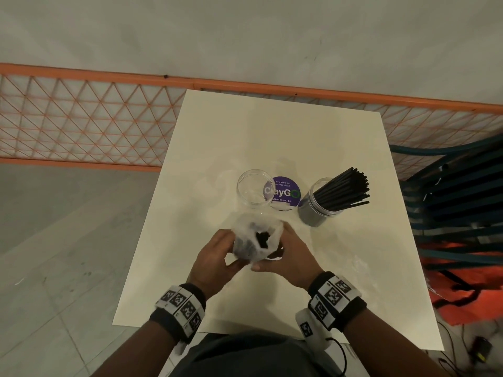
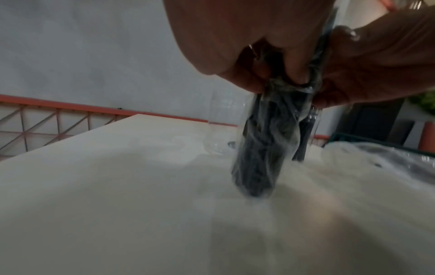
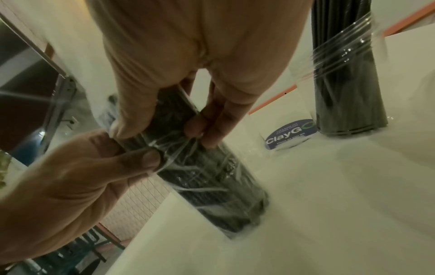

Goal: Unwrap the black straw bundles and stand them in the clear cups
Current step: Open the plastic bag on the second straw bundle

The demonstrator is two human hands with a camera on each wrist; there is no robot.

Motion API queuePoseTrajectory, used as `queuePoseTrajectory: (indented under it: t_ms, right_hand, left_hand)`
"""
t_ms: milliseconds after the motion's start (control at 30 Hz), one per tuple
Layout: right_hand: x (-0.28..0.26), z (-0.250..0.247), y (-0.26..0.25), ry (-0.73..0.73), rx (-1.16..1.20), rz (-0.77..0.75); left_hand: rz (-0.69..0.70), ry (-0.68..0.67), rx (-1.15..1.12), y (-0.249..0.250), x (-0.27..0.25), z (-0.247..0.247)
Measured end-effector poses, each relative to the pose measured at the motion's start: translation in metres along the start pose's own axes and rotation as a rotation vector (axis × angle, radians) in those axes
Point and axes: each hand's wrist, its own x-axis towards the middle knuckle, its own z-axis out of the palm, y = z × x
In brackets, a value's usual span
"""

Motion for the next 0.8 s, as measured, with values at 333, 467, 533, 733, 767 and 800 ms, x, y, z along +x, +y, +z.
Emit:
queuePoseTrajectory:
  t_ms: [333, 467, 533, 733, 767, 800]
  right_hand:
    - [0.020, 0.011, 0.022, -0.056, -0.227, 0.095]
    - [0.025, 0.014, 0.017, -0.115, -0.271, 0.153]
    - [0.021, 0.012, 0.015, -0.117, -0.252, 0.191]
    - [0.016, 0.009, 0.021, 0.070, -0.074, 0.095]
    - [0.017, 0.009, 0.020, 0.070, -0.054, 0.088]
    - [0.017, 0.009, 0.017, 0.065, -0.068, 0.083]
  left_hand:
    - [-0.031, -0.163, -0.051, -0.003, -0.003, 0.004]
    - [-0.094, -0.086, -0.177, 0.014, 0.008, 0.002]
    - [-0.119, -0.074, -0.145, 0.023, 0.012, 0.004]
    - [-0.097, -0.149, -0.052, 0.008, 0.016, 0.012]
    - [-0.090, -0.152, -0.050, 0.007, 0.017, 0.012]
    - [-0.082, -0.147, -0.051, 0.006, 0.019, 0.012]
